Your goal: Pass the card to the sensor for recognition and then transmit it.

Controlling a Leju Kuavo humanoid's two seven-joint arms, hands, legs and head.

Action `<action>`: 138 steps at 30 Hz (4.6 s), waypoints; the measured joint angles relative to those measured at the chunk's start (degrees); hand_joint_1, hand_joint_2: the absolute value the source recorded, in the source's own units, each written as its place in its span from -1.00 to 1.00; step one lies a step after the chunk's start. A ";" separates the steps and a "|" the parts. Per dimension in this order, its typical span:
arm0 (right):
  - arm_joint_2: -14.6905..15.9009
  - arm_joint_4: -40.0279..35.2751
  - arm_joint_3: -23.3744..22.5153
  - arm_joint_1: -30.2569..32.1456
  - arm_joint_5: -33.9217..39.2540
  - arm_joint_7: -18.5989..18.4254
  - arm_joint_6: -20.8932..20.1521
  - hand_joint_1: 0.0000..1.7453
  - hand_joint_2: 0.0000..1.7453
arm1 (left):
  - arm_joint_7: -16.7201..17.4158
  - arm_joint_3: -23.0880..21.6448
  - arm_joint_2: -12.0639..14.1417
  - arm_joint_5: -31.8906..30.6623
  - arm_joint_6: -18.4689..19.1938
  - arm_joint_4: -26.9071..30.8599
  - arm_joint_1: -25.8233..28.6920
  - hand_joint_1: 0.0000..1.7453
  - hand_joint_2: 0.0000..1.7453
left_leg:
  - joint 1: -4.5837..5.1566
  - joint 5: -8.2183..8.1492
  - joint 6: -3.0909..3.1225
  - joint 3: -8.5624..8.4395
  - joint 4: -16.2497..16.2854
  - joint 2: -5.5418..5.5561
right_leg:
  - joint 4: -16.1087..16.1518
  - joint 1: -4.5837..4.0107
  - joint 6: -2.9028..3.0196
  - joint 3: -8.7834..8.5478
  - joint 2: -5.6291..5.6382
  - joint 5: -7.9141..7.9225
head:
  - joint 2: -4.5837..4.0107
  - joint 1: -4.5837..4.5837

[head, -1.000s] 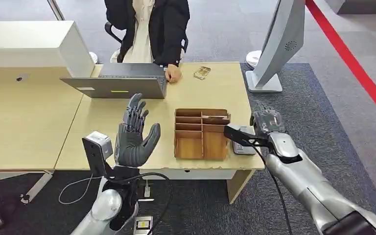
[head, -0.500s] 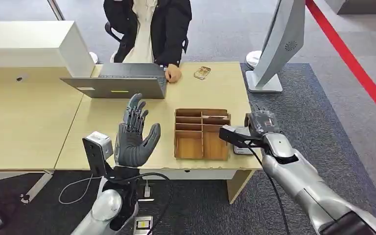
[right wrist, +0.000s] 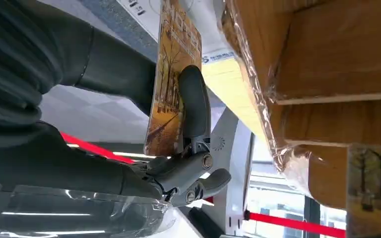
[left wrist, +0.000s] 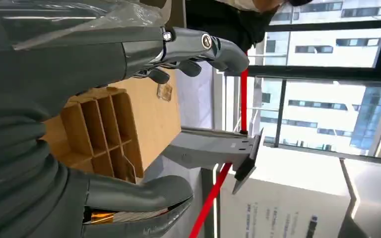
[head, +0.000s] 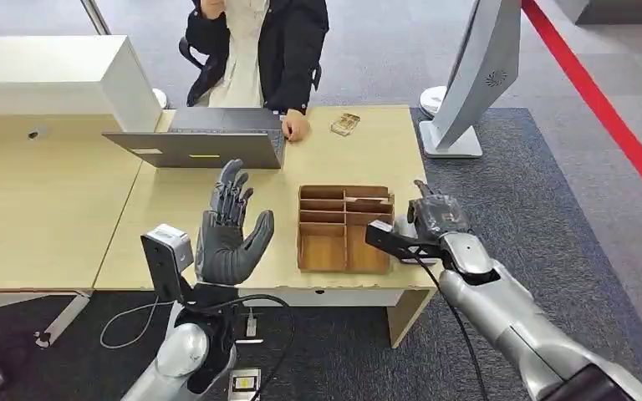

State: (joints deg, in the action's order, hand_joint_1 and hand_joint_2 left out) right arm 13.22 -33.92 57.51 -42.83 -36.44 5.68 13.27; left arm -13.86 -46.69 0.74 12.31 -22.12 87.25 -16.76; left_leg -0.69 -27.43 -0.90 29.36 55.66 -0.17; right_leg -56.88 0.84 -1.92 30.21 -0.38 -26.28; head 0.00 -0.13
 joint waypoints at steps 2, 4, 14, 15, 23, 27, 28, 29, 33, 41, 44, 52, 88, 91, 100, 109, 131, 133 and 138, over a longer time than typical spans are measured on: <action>-0.09 0.00 0.02 0.06 0.11 0.00 -0.02 1.00 1.00 | 0.00 0.00 0.00 0.00 0.00 0.00 0.00 -1.00 1.00 | 0.00 0.00 0.00 0.00 0.00 0.00 | 0.00 0.00 0.00 0.00 0.00 0.00 | 0.00 0.00; -0.13 0.00 0.07 0.16 0.26 0.00 -0.33 1.00 1.00 | 0.00 0.00 0.00 0.00 0.20 0.00 0.00 -1.00 1.00 | 0.00 0.00 0.00 0.00 0.00 0.00 | 0.00 0.00 0.00 0.00 0.00 0.00 | 0.00 0.00; -0.13 0.55 0.35 1.06 1.79 -0.02 -1.55 1.00 1.00 | 0.26 0.00 0.00 -0.72 0.35 0.00 0.21 -1.00 1.00 | 0.00 0.00 0.00 -0.02 0.00 -0.02 | 0.00 0.00 0.00 0.00 0.00 0.00 | 0.00 -0.02; -0.13 0.74 0.35 1.06 1.97 -0.02 -1.77 1.00 1.00 | 0.35 0.00 0.00 -0.79 0.33 0.00 0.29 -1.00 1.00 | 0.00 0.00 0.00 -0.03 0.00 -0.01 | 0.00 0.00 0.00 -0.01 0.00 0.00 | 0.00 0.02; -0.07 1.84 0.31 1.05 2.82 0.00 -2.05 1.00 1.00 | 1.22 0.00 0.13 -1.29 -0.72 0.26 0.80 -1.00 1.00 | 0.00 0.00 0.00 -0.10 0.01 -0.01 | 0.00 0.00 0.00 -0.09 0.00 0.00 | 0.00 0.00; 0.06 2.47 0.24 1.15 3.37 -0.02 -2.32 1.00 1.00 | 1.60 0.00 0.31 -1.42 -0.83 0.65 0.92 -1.00 1.00 | 0.00 0.00 0.00 -0.15 0.02 -0.01 | 0.01 0.00 0.00 -0.14 0.00 0.00 | 0.00 0.00; 0.11 2.67 0.22 1.26 3.41 -0.02 -2.29 1.00 1.00 | 1.77 0.00 0.37 -1.51 -0.83 0.79 0.96 -1.00 1.00 | 0.00 0.00 0.00 -0.14 0.02 -0.01 | 0.01 0.00 0.00 -0.15 0.00 0.00 | 0.00 0.00; 0.11 2.82 0.17 1.25 3.52 -0.02 -2.29 1.00 1.00 | 1.86 0.00 0.44 -1.55 -0.83 0.94 0.99 -1.00 1.00 | 0.00 0.00 0.00 -0.15 0.02 -0.02 | 0.01 0.01 0.00 -0.16 0.00 0.01 | 0.00 0.02; 0.11 3.21 -0.33 1.26 3.17 -0.02 -1.88 1.00 1.00 | 2.30 0.00 0.46 -2.05 -0.76 1.07 1.07 -1.00 1.00 | 0.00 0.00 0.01 -0.17 0.05 -0.01 | 0.01 0.01 -0.01 -0.18 0.00 0.01 | 0.00 0.02; 0.11 3.69 -1.88 1.22 3.69 -0.02 0.11 1.00 1.00 | 2.40 0.00 0.50 -2.47 -0.52 1.46 1.13 -1.00 1.00 | 0.00 0.00 0.01 -0.15 0.06 0.00 | 0.01 0.00 -0.01 -0.19 0.00 0.01 | 0.00 -0.02; 0.13 3.65 -2.80 1.09 4.18 -0.09 1.05 1.00 1.00 | 2.43 0.00 0.50 -2.62 -0.22 1.57 1.14 -1.00 1.00 | 0.00 0.00 0.01 -0.12 0.06 0.00 | 0.01 0.00 -0.01 -0.18 0.00 0.02 | 0.00 0.00; 0.76 0.57 -7.47 -2.01 5.75 -0.09 7.67 1.00 1.00 | 1.97 0.00 0.50 -2.62 0.18 1.57 1.08 -1.00 1.00 | 0.01 0.00 0.00 -0.08 0.07 0.00 | 0.00 0.01 -0.02 -0.11 0.00 0.02 | 0.00 0.00; -6.44 -8.97 -3.59 -21.83 -5.83 0.63 -6.38 1.00 1.00 | -1.36 -0.39 -1.42 -0.24 6.34 0.15 -1.32 -1.00 1.00 | -0.01 0.00 0.00 0.10 0.07 -0.01 | -0.02 -0.01 -0.02 0.04 0.00 0.02 | 0.00 0.00; -9.95 -5.37 -1.22 -24.51 -6.86 0.79 -7.34 1.00 1.00 | -1.38 -0.48 -1.57 -0.22 6.34 -0.18 -1.39 -1.00 1.00 | -0.06 0.01 0.00 0.10 0.07 0.01 | -0.03 -0.02 -0.02 0.04 0.00 0.02 | 0.00 0.00; -18.29 2.88 2.29 -29.94 -5.14 -3.19 -7.61 1.00 1.00 | -0.76 -0.57 -1.88 -0.57 6.95 -0.59 -1.59 -1.00 1.00 | -0.05 0.02 -0.02 0.11 0.07 -0.01 | -0.07 -0.07 -0.01 0.07 0.00 0.01 | 0.00 0.00; -21.72 8.43 3.63 -32.09 -4.87 -5.31 -8.26 1.00 1.00 | -0.17 -0.55 -1.90 -1.31 6.32 -0.70 -1.43 -1.00 1.00 | -0.04 0.02 -0.02 0.10 0.11 -0.01 | -0.06 -0.06 -0.02 0.05 0.00 0.02 | 0.00 -0.02; -22.29 13.14 5.51 -32.49 -4.19 -4.41 -6.03 -1.00 1.00 | 0.59 -0.17 -1.70 -2.95 6.17 -0.66 -0.41 -1.00 1.00 | -0.05 0.02 -0.02 0.07 0.13 -0.01 | -0.06 -0.06 -0.02 0.05 0.01 0.03 | 0.00 0.00; -22.10 13.14 5.31 -32.49 -2.42 -3.54 -3.99 -1.00 1.00 | 0.59 -0.15 -1.70 -3.10 6.17 -0.63 -0.31 -1.00 1.00 | -0.05 0.02 -0.02 0.08 0.13 -0.02 | -0.06 -0.06 -0.02 0.05 0.01 0.03 | 0.00 0.00; -21.22 13.07 2.97 -32.38 5.41 2.13 4.31 -1.00 1.00 | -0.57 -0.13 -1.73 -3.76 5.18 -0.66 -0.30 -1.00 1.00 | -0.04 0.02 -0.02 0.08 0.14 -0.02 | -0.06 -0.06 -0.02 0.05 0.01 0.02 | 0.00 0.00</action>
State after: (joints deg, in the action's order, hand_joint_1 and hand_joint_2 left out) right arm -8.00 -20.85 60.48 -75.21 -31.03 7.81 17.58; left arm -14.43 -46.82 -0.98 8.55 -16.94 86.60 -17.06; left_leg -0.73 -27.41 -0.92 29.44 55.80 -0.18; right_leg -56.95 0.78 -1.94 30.26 -0.37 -26.26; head 0.00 -0.13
